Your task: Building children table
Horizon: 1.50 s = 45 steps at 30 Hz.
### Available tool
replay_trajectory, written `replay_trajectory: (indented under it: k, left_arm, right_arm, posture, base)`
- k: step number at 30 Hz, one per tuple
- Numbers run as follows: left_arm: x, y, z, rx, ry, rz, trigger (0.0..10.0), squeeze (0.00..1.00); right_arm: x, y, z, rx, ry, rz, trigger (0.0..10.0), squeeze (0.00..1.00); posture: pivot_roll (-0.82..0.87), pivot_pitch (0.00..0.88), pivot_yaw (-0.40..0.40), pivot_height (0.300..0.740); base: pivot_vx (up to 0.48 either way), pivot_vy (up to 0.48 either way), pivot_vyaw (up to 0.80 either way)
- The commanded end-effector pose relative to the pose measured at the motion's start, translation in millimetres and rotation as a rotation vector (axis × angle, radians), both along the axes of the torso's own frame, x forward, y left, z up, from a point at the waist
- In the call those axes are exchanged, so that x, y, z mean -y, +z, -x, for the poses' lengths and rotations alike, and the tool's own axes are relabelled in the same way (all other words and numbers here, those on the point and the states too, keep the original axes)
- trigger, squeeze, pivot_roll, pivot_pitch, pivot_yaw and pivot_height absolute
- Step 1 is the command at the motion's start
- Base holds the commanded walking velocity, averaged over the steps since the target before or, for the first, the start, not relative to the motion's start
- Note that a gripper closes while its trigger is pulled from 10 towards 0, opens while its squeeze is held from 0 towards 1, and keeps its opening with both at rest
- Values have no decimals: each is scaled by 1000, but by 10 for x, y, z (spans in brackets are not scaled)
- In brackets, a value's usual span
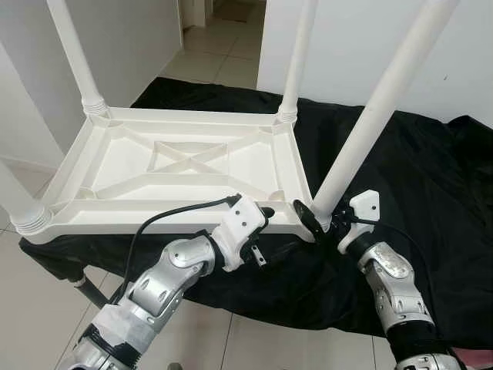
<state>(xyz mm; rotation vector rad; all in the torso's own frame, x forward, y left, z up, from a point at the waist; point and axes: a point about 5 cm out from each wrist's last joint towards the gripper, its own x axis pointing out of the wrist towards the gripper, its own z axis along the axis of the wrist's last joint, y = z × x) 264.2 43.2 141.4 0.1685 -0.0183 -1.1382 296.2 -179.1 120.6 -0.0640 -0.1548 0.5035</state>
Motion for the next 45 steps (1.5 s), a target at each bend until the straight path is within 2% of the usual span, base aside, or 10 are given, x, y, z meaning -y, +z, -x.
replay_trajectory:
  k: [1,19,20,21,22,27,28,35,36,45]
  left_arm:
    - [12,-16,31,0,-88,-26,10000,0]
    - [11,-14,39,-3,-98,-28,10000,0]
    - [8,-9,46,-21,-107,-17,10000,878]
    - [8,-9,46,-21,-107,-17,10000,878]
    - [6,-7,52,-30,-113,-12,10000,1000]
    - [3,-5,59,-27,-112,-13,10000,1000]
    - [2,-8,55,-14,-104,-23,10000,0]
    - [3,-11,51,5,-94,-34,10000,0]
    - [4,-13,53,4,-95,-35,10000,0]
    - [14,-11,58,-1,-97,-31,10000,0]
  right_arm:
    - [46,9,-7,1,-5,3,10000,0]
    - [38,-2,-83,-15,40,37,10000,0]
    - [33,-2,-89,-16,43,38,10000,0]
    - [33,-2,-89,-16,43,38,10000,0]
    - [28,-2,-92,-16,45,37,10000,0]
    - [20,-5,-92,-17,49,37,10000,0]
    - [14,-12,-92,-18,53,38,10000,0]
    - [10,-24,-83,-21,63,32,10000,0]
    - [7,-26,-80,-24,72,24,0,0]
    - [9,-34,-43,-29,67,-1,0,0]
  posture:
    - [-44,0,-27,740]
    - [-40,0,-26,740]
    - [-38,0,-27,740]
    - [-38,0,-27,740]
    - [-36,0,-27,740]
    - [-35,0,-27,740]
    - [-35,0,-27,740]
    - [-36,0,-27,740]
    - [-39,0,-26,740]
    - [-45,0,-30,740]
  base:
    - [0,0,0]
    - [0,0,0]
    - [0,0,0]
    - [0,0,0]
    - [0,0,0]
    - [0,0,0]
    - [0,0,0]
    - [0,0,0]
    - [0,0,0]
    - [0,0,0]
